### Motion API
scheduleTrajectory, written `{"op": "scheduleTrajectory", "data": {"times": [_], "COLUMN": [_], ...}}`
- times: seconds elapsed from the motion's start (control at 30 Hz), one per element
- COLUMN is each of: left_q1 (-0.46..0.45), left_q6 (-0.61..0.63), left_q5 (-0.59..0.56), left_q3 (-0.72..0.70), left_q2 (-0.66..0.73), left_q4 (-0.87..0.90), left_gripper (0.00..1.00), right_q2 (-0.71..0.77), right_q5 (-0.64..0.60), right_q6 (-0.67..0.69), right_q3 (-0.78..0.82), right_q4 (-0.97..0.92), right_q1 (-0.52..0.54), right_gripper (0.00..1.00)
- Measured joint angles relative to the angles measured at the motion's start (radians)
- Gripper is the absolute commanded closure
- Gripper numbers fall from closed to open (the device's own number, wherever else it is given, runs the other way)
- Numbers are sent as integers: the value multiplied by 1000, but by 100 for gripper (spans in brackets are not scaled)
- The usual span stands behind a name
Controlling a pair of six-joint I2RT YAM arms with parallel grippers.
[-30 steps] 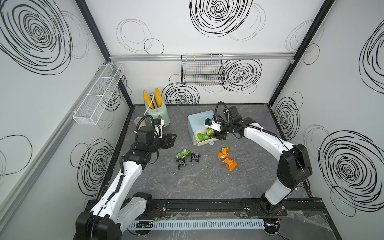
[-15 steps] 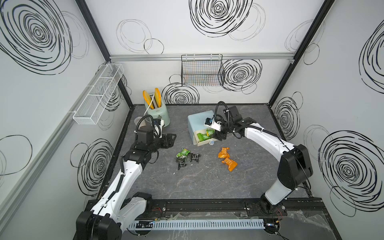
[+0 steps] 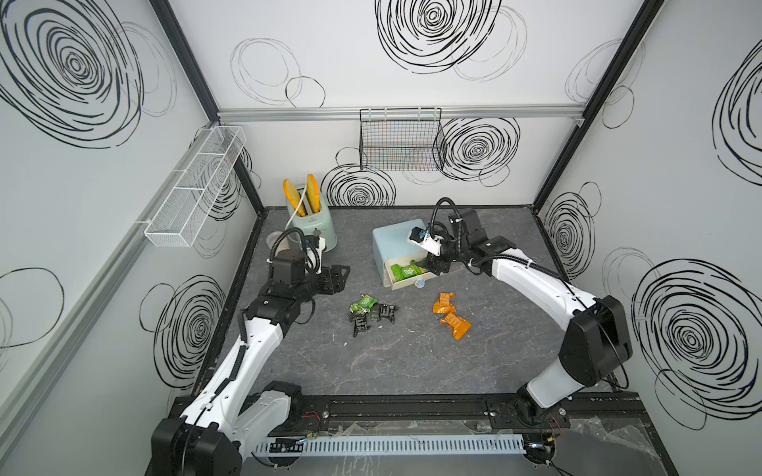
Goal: Place the cookies into the drawer by color
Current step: Place the cookie in the drawer, then pick up the cookie at the center of the board.
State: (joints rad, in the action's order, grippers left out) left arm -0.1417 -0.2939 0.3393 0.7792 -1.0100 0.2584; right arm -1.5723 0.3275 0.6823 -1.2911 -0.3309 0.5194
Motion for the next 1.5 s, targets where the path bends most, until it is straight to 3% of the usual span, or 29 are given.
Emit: {"op": "scheduleTrajectory", "data": {"times": [0.33, 0.63, 0.8, 1.03, 1.37, 1.5], "left_q1": [-99, -257, -290, -296, -297, -297], "left_q6": [-83, -134, -134, -134, -105, -87], "left_q5": [-94, -208, -230, -232, -252, -256], "left_q3": [-58, -117, -118, -118, -85, -54], "left_q2": [-48, -163, -243, -367, -479, -524], "left_q4": [-12, -57, -98, -134, -161, -164], "left_gripper": [27, 26, 27, 29, 32, 38], "right_q2": [272, 465, 546, 633, 640, 640], "right_q5": [-86, -206, -259, -303, -304, -304], "right_q6": [-275, -525, -621, -694, -724, -727], "right_q3": [259, 430, 515, 614, 630, 633], "right_q4": [261, 326, 332, 341, 346, 346], "right_q1": [-17, -47, -70, -107, -118, -122], "right_gripper": [24, 24, 24, 24, 23, 23]}}
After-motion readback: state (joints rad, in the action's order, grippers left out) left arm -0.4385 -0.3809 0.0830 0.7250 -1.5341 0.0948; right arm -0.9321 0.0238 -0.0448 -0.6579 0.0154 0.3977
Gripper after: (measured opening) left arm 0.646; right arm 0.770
